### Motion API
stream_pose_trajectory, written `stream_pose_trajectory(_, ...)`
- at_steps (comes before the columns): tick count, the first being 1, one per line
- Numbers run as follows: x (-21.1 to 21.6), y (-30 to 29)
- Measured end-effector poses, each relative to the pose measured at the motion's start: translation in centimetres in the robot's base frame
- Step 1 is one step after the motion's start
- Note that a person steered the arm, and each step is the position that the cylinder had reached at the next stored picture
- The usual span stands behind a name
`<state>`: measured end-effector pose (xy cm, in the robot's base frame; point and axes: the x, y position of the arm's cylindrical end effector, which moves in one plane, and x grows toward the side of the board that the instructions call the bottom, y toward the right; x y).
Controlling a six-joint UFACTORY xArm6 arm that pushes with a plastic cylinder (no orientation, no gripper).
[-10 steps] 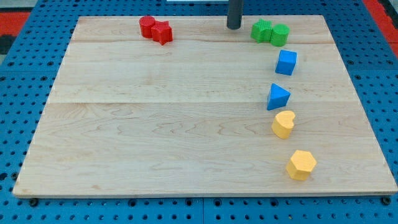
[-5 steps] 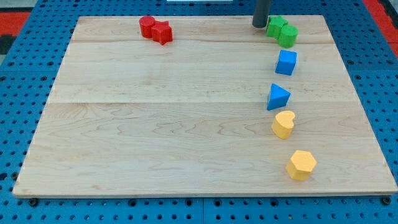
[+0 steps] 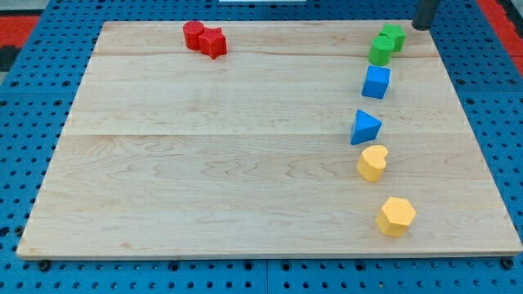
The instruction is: Adjust the green blocks above the blue cube
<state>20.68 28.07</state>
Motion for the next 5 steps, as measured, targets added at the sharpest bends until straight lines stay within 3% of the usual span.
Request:
stream_pose_trajectory(1, 1.8, -0.1)
stream_pose_trajectory(3, 2.6, -8.4)
stream_pose_trajectory(5, 1.0, -8.0)
